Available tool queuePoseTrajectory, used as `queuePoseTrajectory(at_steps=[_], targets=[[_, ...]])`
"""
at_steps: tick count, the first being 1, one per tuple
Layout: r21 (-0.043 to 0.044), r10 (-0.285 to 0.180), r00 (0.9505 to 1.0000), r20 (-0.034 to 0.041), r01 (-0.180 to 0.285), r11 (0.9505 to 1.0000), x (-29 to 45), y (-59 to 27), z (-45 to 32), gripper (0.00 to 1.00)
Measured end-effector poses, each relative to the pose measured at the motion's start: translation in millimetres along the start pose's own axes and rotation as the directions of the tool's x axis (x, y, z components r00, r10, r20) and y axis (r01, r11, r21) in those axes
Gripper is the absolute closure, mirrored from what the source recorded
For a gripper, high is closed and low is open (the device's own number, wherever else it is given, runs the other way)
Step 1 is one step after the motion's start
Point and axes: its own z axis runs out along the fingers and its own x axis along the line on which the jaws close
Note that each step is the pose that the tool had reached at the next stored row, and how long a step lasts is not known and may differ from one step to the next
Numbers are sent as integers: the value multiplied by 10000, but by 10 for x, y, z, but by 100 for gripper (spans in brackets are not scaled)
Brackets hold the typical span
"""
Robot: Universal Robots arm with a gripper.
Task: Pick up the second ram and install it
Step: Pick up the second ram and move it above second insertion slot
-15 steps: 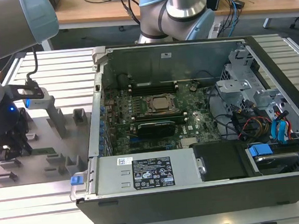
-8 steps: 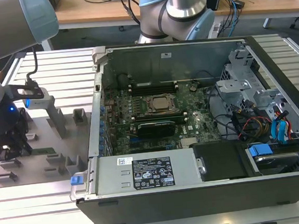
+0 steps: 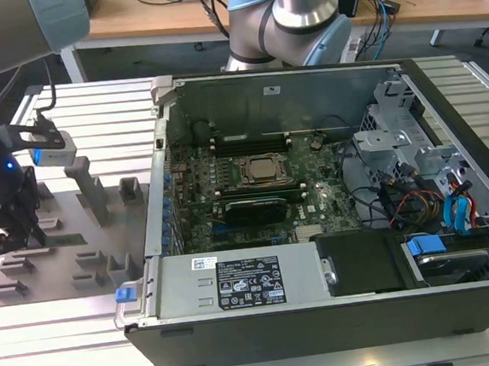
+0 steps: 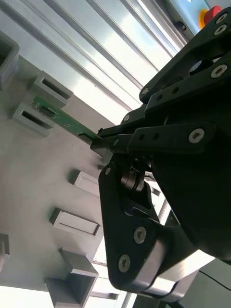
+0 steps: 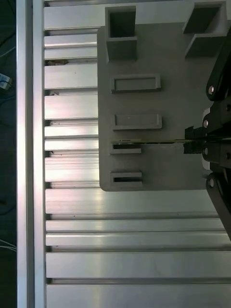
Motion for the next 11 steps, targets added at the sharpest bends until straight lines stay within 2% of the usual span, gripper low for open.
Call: queuePoseTrajectory(at_steps=[11], targets=[[0, 0, 10000, 0, 0, 10000, -5, 8, -177, 87]])
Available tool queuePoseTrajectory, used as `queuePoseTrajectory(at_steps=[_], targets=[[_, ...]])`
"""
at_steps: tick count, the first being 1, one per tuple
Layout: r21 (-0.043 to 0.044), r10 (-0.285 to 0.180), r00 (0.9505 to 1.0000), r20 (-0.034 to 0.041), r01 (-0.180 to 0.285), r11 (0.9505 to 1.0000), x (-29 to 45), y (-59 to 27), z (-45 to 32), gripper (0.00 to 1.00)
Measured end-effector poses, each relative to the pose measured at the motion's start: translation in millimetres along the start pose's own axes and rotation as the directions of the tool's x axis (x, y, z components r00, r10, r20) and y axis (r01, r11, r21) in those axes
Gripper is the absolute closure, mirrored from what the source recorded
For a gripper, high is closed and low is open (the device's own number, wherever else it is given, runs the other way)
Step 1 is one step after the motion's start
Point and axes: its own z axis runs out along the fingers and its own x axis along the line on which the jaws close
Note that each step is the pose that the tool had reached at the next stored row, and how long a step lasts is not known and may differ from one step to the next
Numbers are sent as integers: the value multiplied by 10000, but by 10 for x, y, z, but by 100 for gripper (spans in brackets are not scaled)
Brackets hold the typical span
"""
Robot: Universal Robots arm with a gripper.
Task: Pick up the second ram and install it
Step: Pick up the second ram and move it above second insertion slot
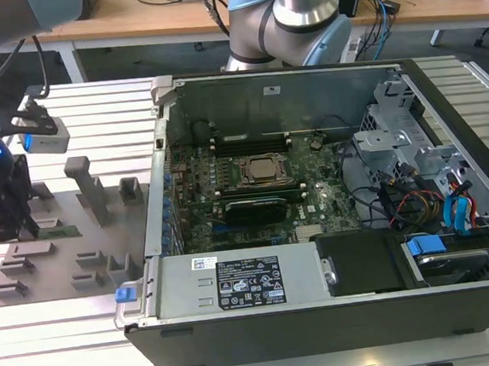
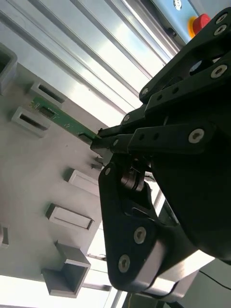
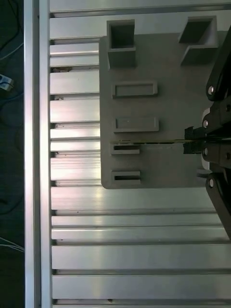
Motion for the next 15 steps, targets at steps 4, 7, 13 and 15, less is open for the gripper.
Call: queuePoseTrajectory(at_steps=[4, 7, 13, 15], targets=[[0, 0, 10000, 0, 0, 10000, -4, 7, -146, 87], [0, 0, 10000, 0, 0, 10000, -6, 11, -239, 87], [-1, 0, 10000, 1, 0, 10000, -12, 22, -466, 87], [0, 1, 10000, -1, -1, 10000, -13, 24, -522, 87]])
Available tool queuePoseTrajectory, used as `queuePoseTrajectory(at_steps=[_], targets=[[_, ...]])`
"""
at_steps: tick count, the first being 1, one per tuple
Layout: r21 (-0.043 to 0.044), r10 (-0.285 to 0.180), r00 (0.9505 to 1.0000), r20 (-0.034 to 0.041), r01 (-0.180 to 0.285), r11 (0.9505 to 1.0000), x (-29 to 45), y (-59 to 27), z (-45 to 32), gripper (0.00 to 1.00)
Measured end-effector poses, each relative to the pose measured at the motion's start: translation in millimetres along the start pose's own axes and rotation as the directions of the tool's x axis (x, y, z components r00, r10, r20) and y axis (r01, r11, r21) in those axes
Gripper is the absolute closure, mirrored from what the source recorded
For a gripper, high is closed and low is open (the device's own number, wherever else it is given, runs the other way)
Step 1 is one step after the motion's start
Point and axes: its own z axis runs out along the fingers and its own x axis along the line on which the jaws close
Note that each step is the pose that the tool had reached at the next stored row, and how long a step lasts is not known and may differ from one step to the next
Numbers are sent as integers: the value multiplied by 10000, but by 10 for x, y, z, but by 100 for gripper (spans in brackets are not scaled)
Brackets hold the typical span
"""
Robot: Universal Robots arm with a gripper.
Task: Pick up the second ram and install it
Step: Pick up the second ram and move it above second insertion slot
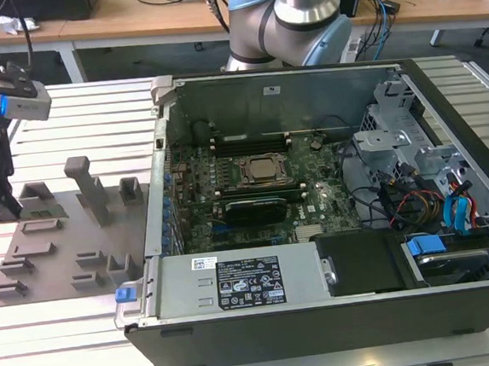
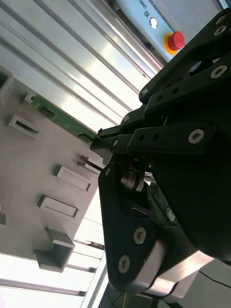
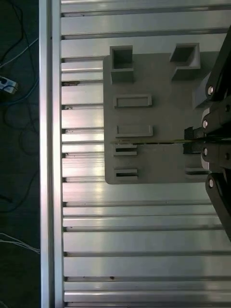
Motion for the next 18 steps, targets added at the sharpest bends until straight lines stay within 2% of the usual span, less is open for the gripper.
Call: queuePoseTrajectory(at_steps=[5, 7, 11, 16, 17, 18], targets=[[0, 0, 10000, 0, 0, 10000, -9, 16, -341, 87], [0, -1, 10000, 1, 1, 10000, -11, 20, -443, 87], [0, 0, 10000, 1, 0, 10000, -16, 29, -624, 87], [0, -1, 10000, 1, 1, 10000, -20, 35, -769, 87], [0, -1, 10000, 1, 1, 10000, -21, 37, -815, 87], [-1, 0, 10000, 1, 0, 10000, -23, 42, -908, 87]])
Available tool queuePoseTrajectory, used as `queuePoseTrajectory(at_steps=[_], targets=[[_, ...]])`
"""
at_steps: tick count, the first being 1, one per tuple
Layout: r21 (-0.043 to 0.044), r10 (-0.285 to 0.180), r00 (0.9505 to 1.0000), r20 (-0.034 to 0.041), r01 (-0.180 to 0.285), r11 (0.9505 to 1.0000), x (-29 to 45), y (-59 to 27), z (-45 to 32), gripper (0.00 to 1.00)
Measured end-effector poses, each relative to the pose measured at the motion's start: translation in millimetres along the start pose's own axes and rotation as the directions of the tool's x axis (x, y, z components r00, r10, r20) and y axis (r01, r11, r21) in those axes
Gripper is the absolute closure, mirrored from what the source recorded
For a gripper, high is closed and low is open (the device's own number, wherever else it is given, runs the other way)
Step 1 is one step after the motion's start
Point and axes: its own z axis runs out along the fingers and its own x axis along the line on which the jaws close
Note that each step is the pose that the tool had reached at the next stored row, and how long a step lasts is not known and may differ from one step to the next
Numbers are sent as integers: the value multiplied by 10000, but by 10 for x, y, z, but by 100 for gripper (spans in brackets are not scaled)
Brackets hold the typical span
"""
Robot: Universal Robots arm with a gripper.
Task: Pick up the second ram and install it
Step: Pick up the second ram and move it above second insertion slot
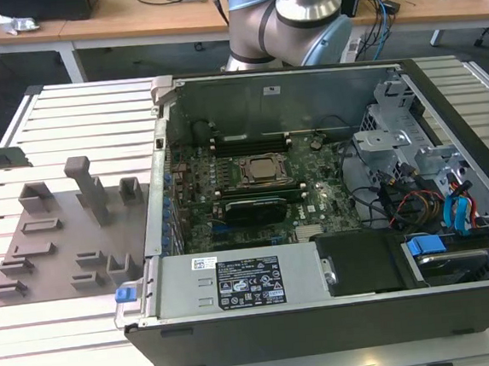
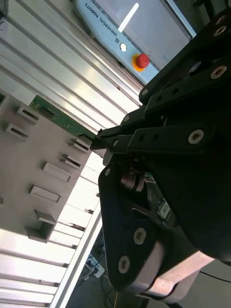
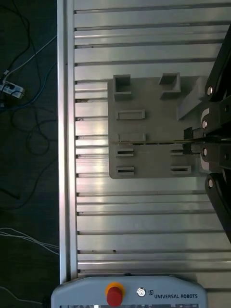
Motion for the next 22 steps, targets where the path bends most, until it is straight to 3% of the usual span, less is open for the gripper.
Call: queuePoseTrajectory(at_steps=[2, 7, 16, 22], targets=[[0, -1, 10000, 0, 1, 10000, -3, 6, -127, 87], [-1, -2, 10000, 1, 2, 10000, -4, -25, -143, 87], [-6, 0, 10000, -2, 0, 10000, -17, -613, -158, 87], [-13, -1, 10000, -3, 1, 10000, -23, -933, -172, 87]])
